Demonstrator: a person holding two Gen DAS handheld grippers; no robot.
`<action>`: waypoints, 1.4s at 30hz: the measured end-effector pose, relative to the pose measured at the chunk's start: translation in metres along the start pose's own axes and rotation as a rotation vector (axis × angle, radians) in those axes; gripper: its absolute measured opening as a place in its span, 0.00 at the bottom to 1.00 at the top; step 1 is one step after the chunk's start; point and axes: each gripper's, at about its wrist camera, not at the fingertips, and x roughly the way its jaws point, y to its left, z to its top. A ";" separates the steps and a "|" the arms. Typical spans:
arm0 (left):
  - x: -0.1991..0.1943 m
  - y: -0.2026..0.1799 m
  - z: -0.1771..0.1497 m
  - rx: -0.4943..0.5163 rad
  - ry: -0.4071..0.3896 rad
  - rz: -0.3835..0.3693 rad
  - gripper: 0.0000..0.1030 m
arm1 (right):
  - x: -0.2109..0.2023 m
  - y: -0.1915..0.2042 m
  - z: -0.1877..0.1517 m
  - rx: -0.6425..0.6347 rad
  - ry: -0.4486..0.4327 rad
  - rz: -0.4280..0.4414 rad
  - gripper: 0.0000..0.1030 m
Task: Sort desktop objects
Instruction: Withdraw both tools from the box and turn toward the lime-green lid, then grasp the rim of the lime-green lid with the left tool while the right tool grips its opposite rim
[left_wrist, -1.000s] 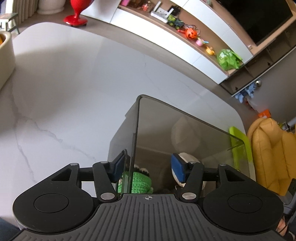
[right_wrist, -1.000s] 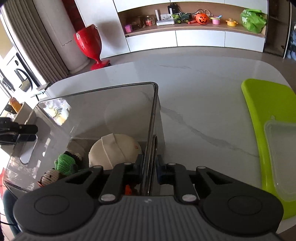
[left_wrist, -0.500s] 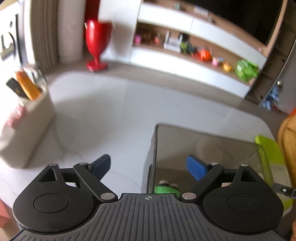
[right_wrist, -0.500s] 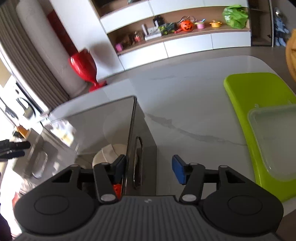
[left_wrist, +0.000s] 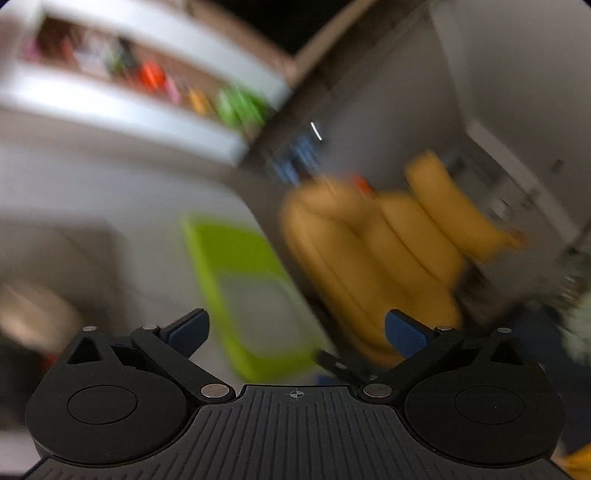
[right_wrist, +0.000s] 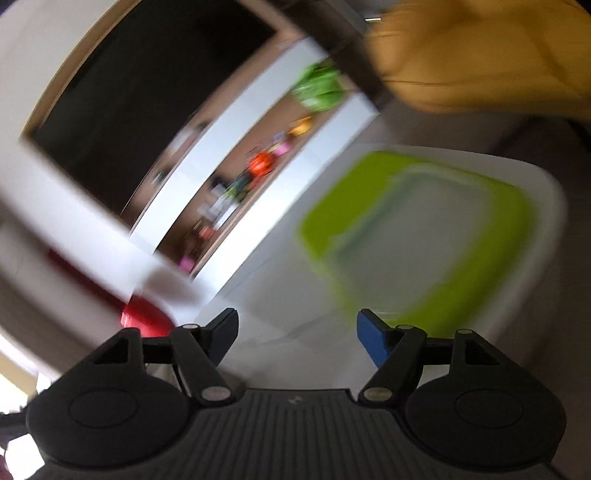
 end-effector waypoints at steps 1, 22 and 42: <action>0.029 0.005 -0.005 -0.046 0.056 -0.028 1.00 | -0.009 -0.016 0.000 0.032 -0.012 -0.006 0.73; 0.249 0.108 -0.068 -0.365 0.318 0.017 1.00 | 0.025 -0.159 -0.034 0.343 0.027 0.226 0.77; 0.248 0.089 -0.084 -0.296 0.346 0.067 0.35 | 0.021 -0.163 -0.047 0.345 -0.064 0.048 0.77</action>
